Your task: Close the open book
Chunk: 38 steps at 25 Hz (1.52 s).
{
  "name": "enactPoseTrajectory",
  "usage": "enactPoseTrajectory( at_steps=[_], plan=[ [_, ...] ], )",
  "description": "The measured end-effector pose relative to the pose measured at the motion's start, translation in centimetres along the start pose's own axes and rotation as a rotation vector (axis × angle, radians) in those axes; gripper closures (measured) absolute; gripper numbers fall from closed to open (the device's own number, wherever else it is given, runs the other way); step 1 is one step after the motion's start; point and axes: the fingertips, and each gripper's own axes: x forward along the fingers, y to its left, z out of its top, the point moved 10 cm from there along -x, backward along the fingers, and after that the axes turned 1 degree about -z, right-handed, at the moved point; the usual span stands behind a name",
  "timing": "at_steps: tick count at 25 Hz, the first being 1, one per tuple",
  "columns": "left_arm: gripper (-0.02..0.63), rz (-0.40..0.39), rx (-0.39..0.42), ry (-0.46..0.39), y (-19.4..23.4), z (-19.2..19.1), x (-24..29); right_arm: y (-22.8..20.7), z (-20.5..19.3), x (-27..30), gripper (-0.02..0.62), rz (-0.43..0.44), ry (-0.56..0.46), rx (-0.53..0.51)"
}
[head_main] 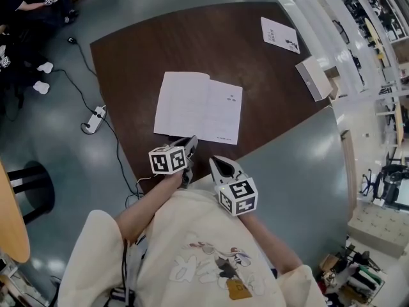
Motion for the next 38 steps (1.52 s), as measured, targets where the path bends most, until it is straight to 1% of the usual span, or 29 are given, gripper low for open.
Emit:
enactPoseTrajectory(
  at_steps=[4,9,21,32,38],
  plan=[
    [0.583,0.006,0.051,0.036,-0.5,0.0,0.4,-0.2,-0.5,-0.3,0.589,-0.005,0.006,0.002],
    [0.583,-0.01,0.067,0.081,-1.0,0.2,1.9,-1.1,-0.7,-0.8,0.589,-0.014,0.01,0.012],
    [0.583,-0.035,0.206,0.288,-3.1,0.4,5.8,-2.1,-1.4,-1.6,0.589,-0.038,0.015,0.056],
    [0.578,-0.024,0.307,0.446,-3.5,-0.4,9.0,-3.4,-2.1,-1.6,0.589,-0.06,0.026,0.085],
    [0.568,-0.02,0.356,0.509,-3.7,-1.3,10.3,-3.9,-2.4,-2.0,0.589,-0.075,0.028,0.094]
  ],
)
